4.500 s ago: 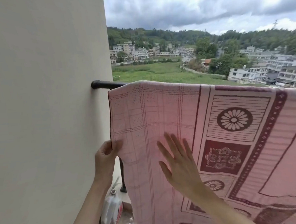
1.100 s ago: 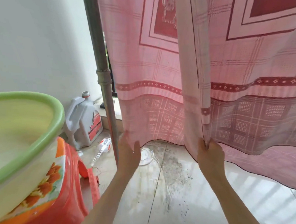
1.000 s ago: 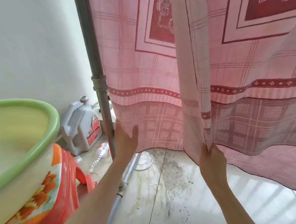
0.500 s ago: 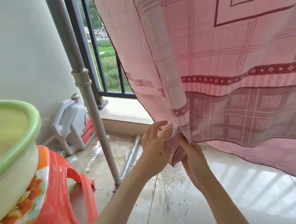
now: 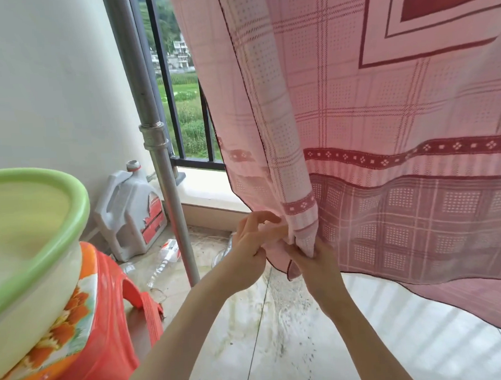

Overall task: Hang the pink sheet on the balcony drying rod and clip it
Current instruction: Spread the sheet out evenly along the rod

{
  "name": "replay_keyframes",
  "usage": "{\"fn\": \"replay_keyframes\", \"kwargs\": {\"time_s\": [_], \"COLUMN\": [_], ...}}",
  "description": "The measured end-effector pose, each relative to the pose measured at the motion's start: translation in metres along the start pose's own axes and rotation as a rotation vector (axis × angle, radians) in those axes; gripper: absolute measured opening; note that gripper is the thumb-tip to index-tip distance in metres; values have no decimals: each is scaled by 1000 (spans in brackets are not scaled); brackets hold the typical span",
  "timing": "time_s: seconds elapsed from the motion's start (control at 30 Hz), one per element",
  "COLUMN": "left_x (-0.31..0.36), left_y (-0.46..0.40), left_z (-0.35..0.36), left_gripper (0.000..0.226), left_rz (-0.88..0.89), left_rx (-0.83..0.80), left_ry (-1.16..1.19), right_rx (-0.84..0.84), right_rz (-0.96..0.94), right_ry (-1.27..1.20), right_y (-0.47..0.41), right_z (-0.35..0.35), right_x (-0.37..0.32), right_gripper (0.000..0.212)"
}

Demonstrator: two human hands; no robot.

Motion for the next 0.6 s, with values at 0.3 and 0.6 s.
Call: {"fn": "replay_keyframes", "kwargs": {"time_s": [0.3,0.6], "left_x": [-41,-48], "left_y": [17,30], "left_z": [-51,-56], "left_gripper": [97,10], "left_rz": [-254,-343], "left_rx": [365,639], "left_ry": [436,321], "right_rx": [168,324], "right_rz": [192,80], "right_ry": [-259,299], "right_y": [8,16], "right_z": [-31,-57], "right_x": [20,1], "right_gripper": [44,27]}}
Point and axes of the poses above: each hand's wrist, its own y-axis away from the middle knuckle, its own z-axis out of the palm, x = y × z, the point moved 7 cm from there along -y, towards the middle knuckle, and after that the axes turned 11 degrees about -x, right-handed, at the moved point
